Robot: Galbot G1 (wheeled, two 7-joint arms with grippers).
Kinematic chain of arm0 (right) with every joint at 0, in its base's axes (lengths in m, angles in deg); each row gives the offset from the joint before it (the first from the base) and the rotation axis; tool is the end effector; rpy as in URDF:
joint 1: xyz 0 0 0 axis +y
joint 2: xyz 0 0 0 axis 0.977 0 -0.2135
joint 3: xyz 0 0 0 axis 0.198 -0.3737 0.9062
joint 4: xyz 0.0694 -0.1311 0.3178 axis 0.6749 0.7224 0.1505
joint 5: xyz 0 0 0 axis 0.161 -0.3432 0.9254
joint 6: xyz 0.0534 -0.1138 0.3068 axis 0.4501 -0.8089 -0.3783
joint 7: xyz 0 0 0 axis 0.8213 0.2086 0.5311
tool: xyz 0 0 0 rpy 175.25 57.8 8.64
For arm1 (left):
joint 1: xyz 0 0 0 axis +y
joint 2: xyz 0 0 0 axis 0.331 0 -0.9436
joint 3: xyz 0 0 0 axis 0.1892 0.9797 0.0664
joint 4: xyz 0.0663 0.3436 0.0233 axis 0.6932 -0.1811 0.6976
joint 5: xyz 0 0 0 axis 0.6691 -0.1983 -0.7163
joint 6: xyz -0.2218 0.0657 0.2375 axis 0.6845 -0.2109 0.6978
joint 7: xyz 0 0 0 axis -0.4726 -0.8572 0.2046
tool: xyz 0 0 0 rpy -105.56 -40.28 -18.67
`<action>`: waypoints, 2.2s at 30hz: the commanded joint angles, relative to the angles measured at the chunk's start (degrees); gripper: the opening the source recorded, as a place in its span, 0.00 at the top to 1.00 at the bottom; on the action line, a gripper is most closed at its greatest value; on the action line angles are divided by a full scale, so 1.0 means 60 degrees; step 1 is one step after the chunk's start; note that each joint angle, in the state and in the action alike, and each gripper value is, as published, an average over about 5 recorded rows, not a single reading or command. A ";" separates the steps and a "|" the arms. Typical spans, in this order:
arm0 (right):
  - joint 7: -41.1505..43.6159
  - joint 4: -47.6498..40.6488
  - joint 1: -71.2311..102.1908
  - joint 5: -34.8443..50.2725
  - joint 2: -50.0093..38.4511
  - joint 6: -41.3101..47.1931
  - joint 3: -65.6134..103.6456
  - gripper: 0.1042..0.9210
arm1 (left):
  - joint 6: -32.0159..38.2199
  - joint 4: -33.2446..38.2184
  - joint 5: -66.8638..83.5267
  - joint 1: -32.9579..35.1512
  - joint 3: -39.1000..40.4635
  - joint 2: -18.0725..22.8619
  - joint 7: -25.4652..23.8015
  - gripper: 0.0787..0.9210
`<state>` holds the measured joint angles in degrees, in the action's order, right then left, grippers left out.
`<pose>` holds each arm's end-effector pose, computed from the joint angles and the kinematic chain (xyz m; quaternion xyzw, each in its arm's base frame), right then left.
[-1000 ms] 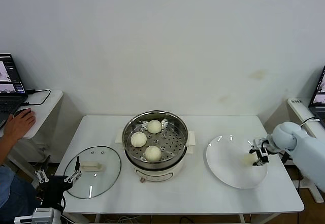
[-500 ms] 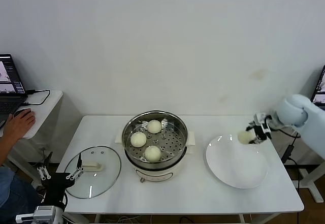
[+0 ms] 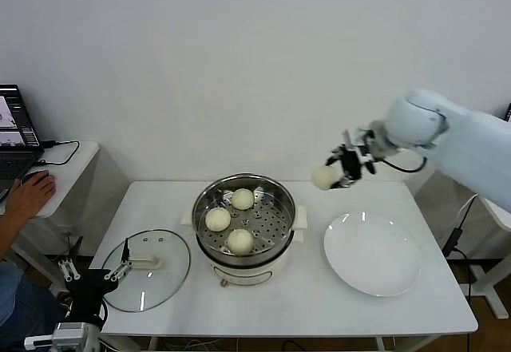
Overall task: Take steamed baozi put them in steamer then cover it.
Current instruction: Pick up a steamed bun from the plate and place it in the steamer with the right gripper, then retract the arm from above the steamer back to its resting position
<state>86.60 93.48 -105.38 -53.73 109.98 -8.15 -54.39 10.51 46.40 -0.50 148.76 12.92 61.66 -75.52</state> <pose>0.4789 -0.0375 0.0067 0.5040 -0.5963 0.5703 0.2553 0.1180 0.0927 -0.2482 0.0886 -0.9808 -0.1723 0.0218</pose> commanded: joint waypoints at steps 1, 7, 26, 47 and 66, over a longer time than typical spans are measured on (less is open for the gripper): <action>-0.1134 0.0026 -0.0221 0.1904 0.2003 0.1699 -0.1091 0.44 | -0.0002 0.0055 -0.0007 0.0016 -0.0035 0.0036 0.0002 0.12; -0.1877 -0.0910 0.0946 0.1926 0.2907 0.2396 -0.1029 0.44 | 0.0005 0.0063 -0.0035 0.0048 -0.0051 0.0118 0.0011 0.12; -0.2533 -0.2252 0.2197 0.1513 0.3695 0.2722 -0.0541 0.44 | 0.0074 -0.0003 -0.0040 0.0060 -0.0036 0.0178 0.0033 0.12; -0.2433 0.1019 0.1373 0.2163 0.0812 0.2703 0.0640 0.12 | 0.0043 0.0027 -0.0060 0.0002 0.0086 0.0149 -0.0006 0.12; -0.8000 0.3814 1.5012 0.0676 -0.1949 -0.1396 1.2783 0.12 | 0.0241 -0.0623 -0.0389 -0.0193 0.0427 0.0148 0.0016 0.12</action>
<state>53.90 109.62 -62.87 -43.11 100.77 -1.60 -19.56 11.48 44.43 -2.01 147.74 14.93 62.48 -75.48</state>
